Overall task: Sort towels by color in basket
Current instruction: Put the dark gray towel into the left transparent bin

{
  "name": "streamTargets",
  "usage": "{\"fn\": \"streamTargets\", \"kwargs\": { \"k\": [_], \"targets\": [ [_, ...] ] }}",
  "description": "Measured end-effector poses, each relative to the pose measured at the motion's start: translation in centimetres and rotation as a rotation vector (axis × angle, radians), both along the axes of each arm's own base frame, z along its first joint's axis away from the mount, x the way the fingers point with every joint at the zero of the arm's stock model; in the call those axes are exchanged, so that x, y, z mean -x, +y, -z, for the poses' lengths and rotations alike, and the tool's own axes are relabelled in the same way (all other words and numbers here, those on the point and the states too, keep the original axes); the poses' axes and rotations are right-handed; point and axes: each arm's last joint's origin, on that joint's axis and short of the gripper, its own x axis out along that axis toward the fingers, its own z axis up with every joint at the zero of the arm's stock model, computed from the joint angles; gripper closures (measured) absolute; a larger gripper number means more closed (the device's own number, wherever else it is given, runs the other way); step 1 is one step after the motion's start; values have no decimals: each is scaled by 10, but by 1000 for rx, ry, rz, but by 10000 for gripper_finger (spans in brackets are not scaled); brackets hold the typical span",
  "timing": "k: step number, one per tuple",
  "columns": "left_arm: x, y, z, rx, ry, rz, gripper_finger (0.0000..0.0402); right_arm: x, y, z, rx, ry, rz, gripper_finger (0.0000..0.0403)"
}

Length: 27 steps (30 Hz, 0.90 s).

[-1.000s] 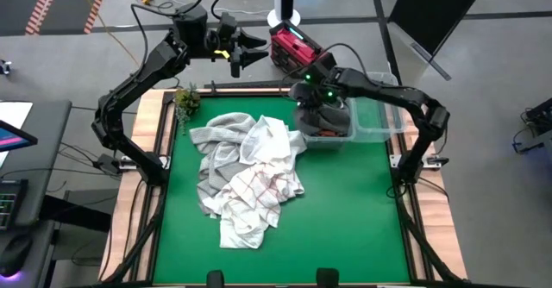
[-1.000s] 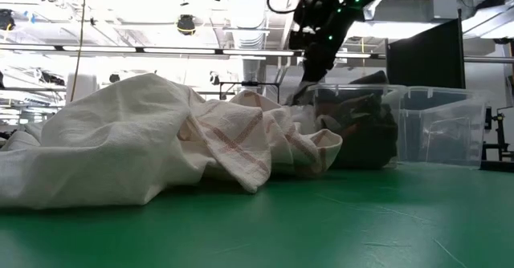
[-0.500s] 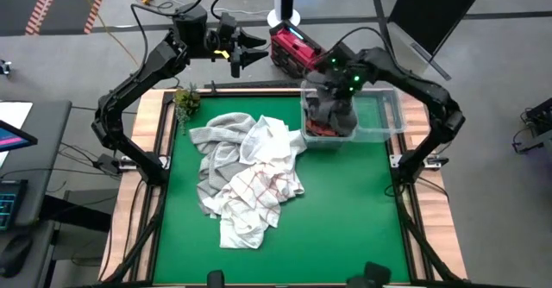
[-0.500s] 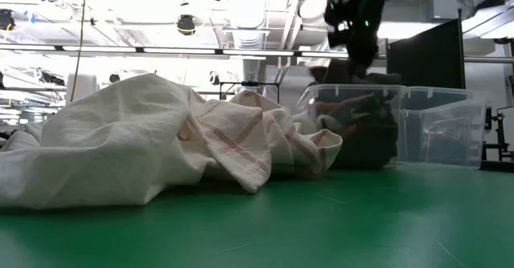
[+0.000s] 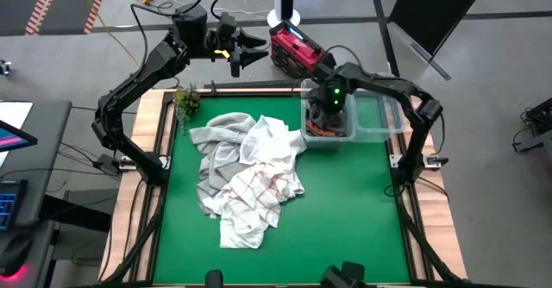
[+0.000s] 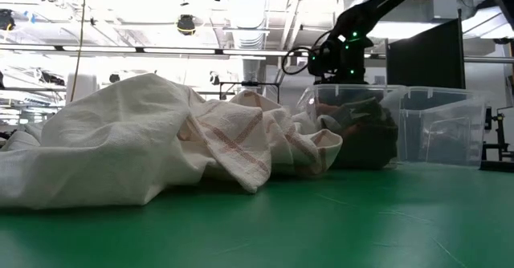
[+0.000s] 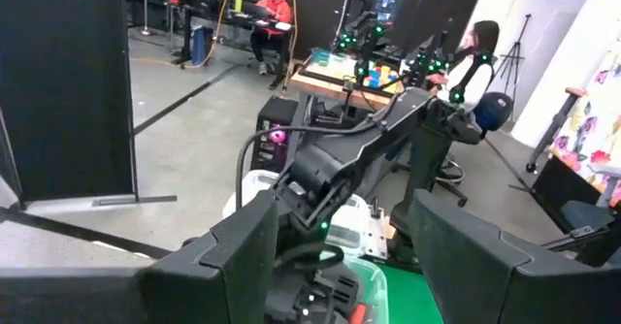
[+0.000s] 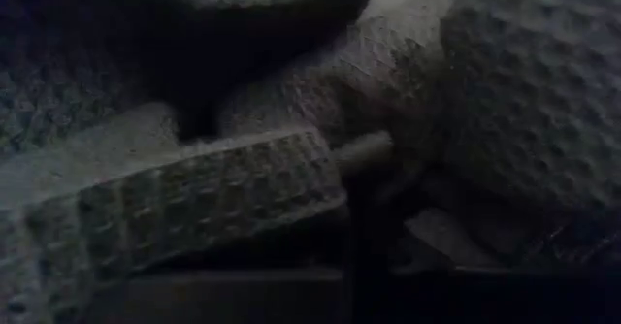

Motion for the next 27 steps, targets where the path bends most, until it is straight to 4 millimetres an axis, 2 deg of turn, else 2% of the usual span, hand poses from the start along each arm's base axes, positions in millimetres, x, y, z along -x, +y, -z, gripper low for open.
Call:
{"fn": "streamTargets", "kwargs": {
  "k": [4, 9, 17, 20, 24, 27],
  "targets": [
    [0, 0, 0, 1, 0, 0, 178, -2, -1, -4, 6, -7, 15, 368],
    [0, 0, 0, 1, 1, 0, 178, 4, 1, -35, 41, -65, 40, 330],
    [0, 0, 0, 0, 1, 0, 178, 22, 13, -83, 54, -85, 68, 172],
    [0, 0, 0, 0, 1, 0, 178, 29, 19, -107, 81, -120, 73, 131],
    [0, 0, 0, -7, 2, 0, 178, 34, 20, -142, 221, -239, 116, 118],
    [0, 0, 0, -15, 3, 1, 178, 31, 17, -159, 333, -365, 113, 118]
  ]
}}
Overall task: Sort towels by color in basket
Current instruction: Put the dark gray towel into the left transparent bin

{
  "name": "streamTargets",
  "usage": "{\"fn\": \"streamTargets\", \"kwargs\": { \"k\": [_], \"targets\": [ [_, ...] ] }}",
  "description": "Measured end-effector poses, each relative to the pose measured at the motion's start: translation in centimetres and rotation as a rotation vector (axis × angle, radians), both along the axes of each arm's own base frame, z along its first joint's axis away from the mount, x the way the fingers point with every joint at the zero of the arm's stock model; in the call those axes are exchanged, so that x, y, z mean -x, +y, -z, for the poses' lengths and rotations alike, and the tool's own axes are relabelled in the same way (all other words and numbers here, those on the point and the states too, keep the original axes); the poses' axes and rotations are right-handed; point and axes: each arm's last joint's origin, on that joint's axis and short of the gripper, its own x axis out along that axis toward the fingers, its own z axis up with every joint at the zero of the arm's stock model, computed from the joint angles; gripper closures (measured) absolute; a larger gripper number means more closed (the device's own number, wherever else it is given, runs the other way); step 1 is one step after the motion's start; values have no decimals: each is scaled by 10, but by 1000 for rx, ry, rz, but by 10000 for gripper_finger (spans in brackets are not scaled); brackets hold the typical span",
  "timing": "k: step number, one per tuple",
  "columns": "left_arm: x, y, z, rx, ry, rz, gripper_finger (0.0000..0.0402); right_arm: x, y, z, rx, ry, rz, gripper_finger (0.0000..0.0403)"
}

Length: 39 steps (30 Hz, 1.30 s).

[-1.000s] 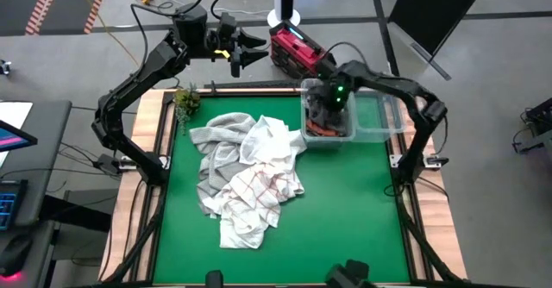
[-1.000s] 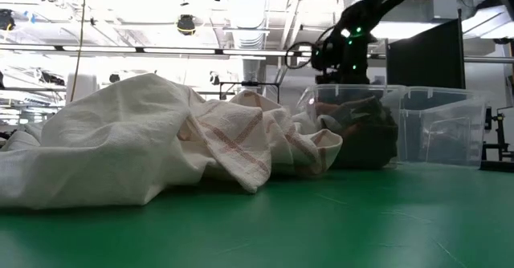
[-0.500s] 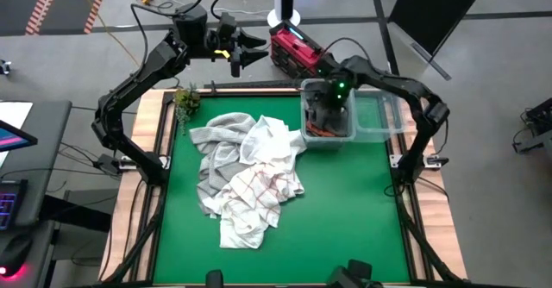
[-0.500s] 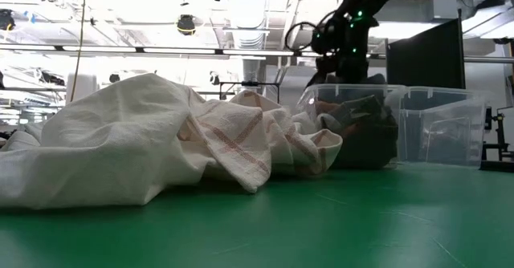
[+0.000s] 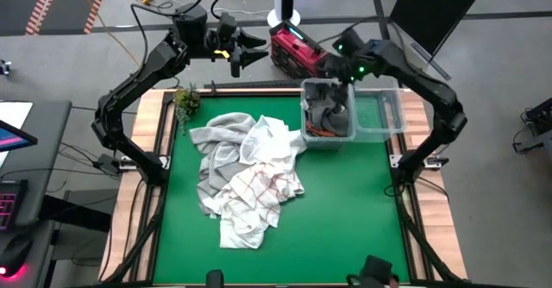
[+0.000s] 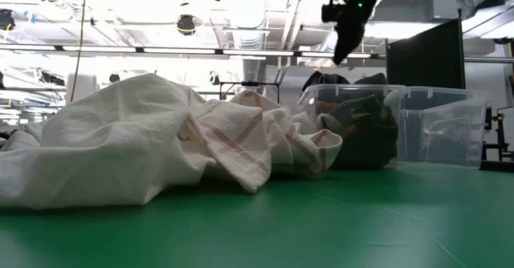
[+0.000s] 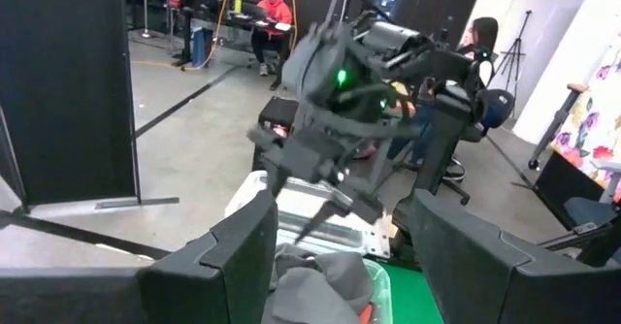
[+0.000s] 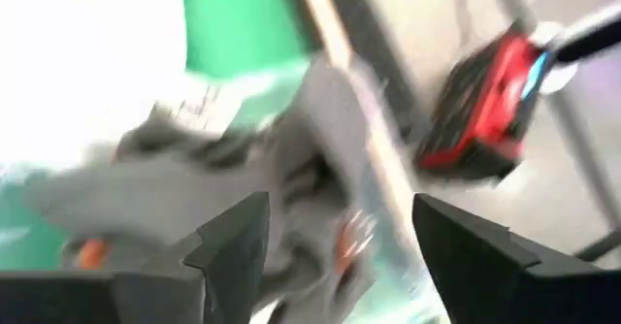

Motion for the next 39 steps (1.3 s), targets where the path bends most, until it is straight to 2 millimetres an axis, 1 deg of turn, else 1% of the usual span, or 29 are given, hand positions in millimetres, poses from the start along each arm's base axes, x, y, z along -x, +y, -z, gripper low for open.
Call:
{"fn": "streamTargets", "kwargs": {
  "k": [2, 4, 9, 11, 13, 14, 15, 17, 19, 20, 21, 23, 25, 27, 28, 31, 35, 37, 39],
  "targets": [
    [0, 0, 0, 0, 0, 0, 178, -3, -3, -4, 61, -34, -30, 118],
    [0, 0, 0, 5, -1, 0, 178, -7, -6, -1, 81, -16, -70, 118],
    [0, 0, 0, 13, 0, 0, 178, -29, -13, 26, 55, 87, -169, 118],
    [0, 0, 0, 12, 0, 0, 178, -38, -18, 36, 76, 121, -165, 120],
    [0, 0, 0, 6, 1, 0, 178, -45, -25, 47, 106, 177, -139, 137],
    [0, 0, 0, 5, 2, 1, 178, -47, -27, 52, 114, 198, -138, 155],
    [0, 0, 1, 6, 5, 0, 178, -48, -29, 54, 114, 211, -141, 181],
    [0, 0, 1, 13, 13, 0, 178, -46, -29, 55, 108, 219, -140, 258],
    [0, 0, 3, 22, 23, 0, 178, -42, -27, 52, 96, 234, -144, 348],
    [0, 0, 3, 24, 25, 0, 178, -39, -26, 51, 83, 249, -152, 373],
    [0, 0, 3, 25, 27, 0, 178, -36, -24, 51, 67, 264, -162, 380],
    [0, 0, 3, 27, 29, 0, 178, -31, -18, 52, 6, 291, -184, 380],
    [0, 0, 3, 27, 28, 0, 178, -24, -12, 57, -130, 319, -218, 380],
    [0, 0, 3, 25, 29, 0, 178, -18, -7, 69, -259, 335, -213, 382],
    [0, 0, 3, 23, 29, -1, 178, -17, -7, 80, -286, 345, -199, 382],
    [0, 0, 3, 18, 29, -16, 178, -18, -8, 115, -296, 343, -174, 384],
    [0, 1, 3, 18, 29, -26, 178, -21, -16, 158, -220, 245, -127, 384],
    [0, 1, 3, 20, 30, -28, 178, -20, -15, 170, -211, 223, -105, 380],
    [1, 1, 4, 30, 35, -29, 178, -18, -14, 172, -219, 234, -103, 369]
  ]
}}
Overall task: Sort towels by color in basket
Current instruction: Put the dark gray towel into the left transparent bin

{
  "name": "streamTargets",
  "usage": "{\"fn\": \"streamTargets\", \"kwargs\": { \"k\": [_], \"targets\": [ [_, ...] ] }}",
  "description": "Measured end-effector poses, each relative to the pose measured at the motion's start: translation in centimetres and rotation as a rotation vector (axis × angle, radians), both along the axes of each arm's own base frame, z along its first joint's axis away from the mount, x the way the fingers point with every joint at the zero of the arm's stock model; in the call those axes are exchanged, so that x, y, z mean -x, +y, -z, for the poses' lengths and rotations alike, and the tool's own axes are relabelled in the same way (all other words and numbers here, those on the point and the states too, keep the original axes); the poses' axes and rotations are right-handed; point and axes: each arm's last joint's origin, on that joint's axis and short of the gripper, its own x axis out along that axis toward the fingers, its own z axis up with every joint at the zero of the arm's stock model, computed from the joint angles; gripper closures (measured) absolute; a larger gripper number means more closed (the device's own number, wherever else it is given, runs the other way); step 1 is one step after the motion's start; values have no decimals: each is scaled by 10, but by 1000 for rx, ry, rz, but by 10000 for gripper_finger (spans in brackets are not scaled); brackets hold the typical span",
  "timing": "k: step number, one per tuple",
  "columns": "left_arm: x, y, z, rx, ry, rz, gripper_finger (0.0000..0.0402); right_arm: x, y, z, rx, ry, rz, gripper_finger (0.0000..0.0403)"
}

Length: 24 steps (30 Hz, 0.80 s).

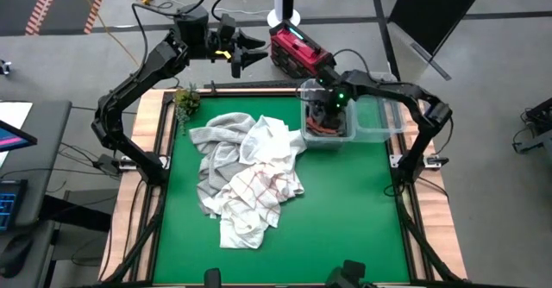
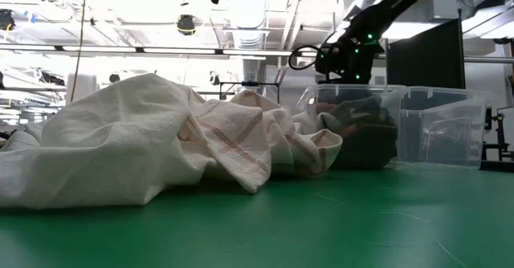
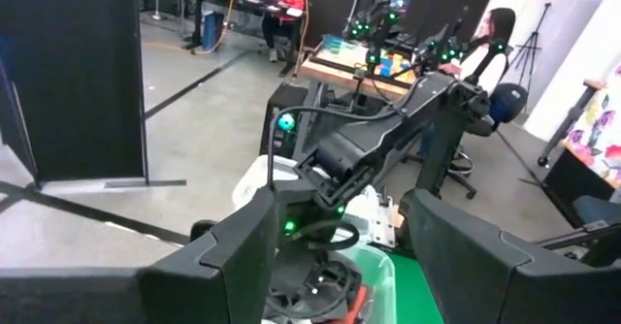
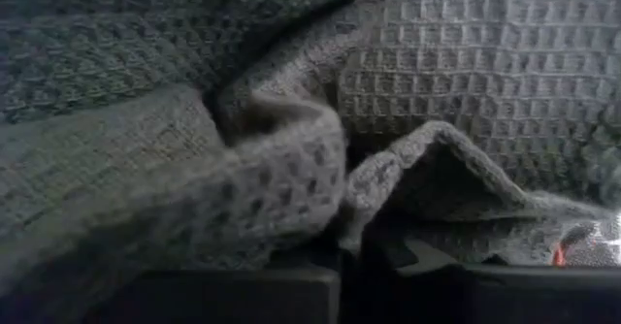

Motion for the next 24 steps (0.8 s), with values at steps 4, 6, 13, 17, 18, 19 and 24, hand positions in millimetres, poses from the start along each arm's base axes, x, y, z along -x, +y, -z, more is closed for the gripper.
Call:
{"fn": "streamTargets", "kwargs": {
  "k": [4, 6, 13, 17, 18, 19, 24],
  "targets": [
    [0, 0, 1, 14, 5, -1, 178, 4, 2, -10, -1, 44, 25, 342],
    [0, 0, 1, 3, 7, -8, 178, 4, 3, -23, 18, 35, 60, 330],
    [-1, 0, 0, -11, 12, -78, 178, 10, 7, -78, 78, -46, 107, 257],
    [-1, 0, 0, -11, 12, -80, 178, 17, 14, -102, 99, -89, 141, 194],
    [-1, 0, 0, -10, 11, -80, 178, 19, 16, -108, 103, -98, 144, 178],
    [-1, 0, 0, -10, 11, -81, 178, 22, 18, -114, 112, -113, 152, 164],
    [-1, 0, 1, -10, 12, -81, 178, 26, 27, -147, 181, -255, 224, 125]
  ]
}}
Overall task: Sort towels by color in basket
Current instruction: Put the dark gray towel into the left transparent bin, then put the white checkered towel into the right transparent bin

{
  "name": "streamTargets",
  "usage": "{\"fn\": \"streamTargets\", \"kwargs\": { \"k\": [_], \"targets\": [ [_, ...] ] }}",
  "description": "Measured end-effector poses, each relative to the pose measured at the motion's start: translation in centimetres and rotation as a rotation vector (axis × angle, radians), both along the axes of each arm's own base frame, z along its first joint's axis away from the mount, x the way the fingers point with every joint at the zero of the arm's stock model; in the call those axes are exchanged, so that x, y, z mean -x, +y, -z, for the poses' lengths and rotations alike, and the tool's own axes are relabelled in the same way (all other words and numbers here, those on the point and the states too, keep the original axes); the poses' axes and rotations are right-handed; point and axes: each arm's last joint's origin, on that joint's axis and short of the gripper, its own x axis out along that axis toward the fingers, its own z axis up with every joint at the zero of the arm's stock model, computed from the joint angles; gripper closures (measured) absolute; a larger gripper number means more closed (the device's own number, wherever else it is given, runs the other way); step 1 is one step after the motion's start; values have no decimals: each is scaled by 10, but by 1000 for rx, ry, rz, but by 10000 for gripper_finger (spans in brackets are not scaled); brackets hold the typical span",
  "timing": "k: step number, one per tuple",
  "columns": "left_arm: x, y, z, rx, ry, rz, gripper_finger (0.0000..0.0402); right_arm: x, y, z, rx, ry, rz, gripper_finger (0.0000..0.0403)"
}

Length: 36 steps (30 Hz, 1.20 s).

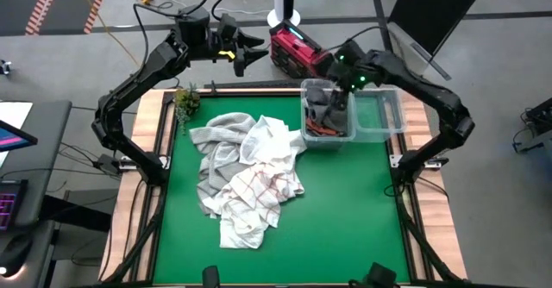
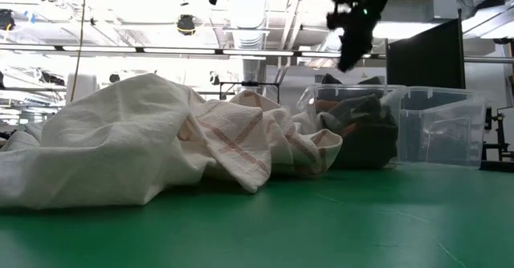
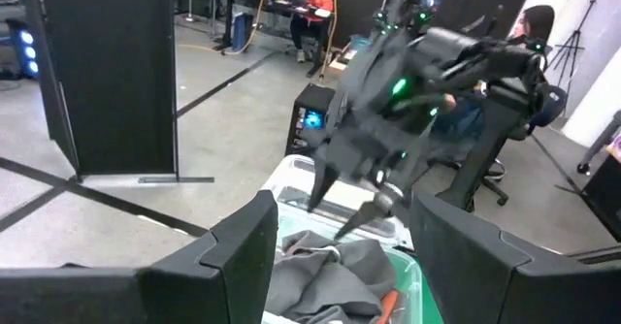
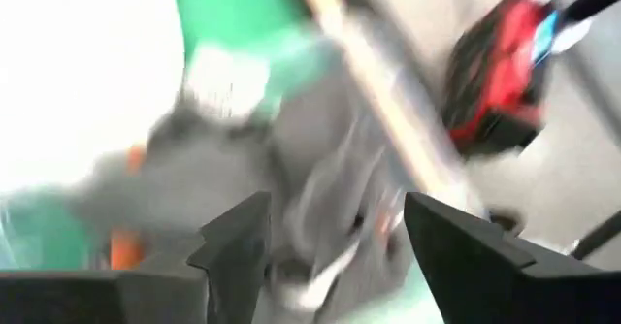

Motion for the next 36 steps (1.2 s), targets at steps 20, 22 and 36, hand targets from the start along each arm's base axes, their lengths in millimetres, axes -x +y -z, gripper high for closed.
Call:
{"fn": "streamTargets", "kwargs": {
  "k": [20, 22, 36],
  "targets": [
    [0, -2, 9, 44, 81, 6, 178, -45, -11, 166, -205, 369, -152, 122],
    [0, -2, 9, 44, 81, 5, 178, -43, -10, 160, -194, 401, -151, 122],
    [0, -2, 9, 22, 84, 17, 178, 0, 2, -20, 160, -6, 22, 122]
  ]
}}
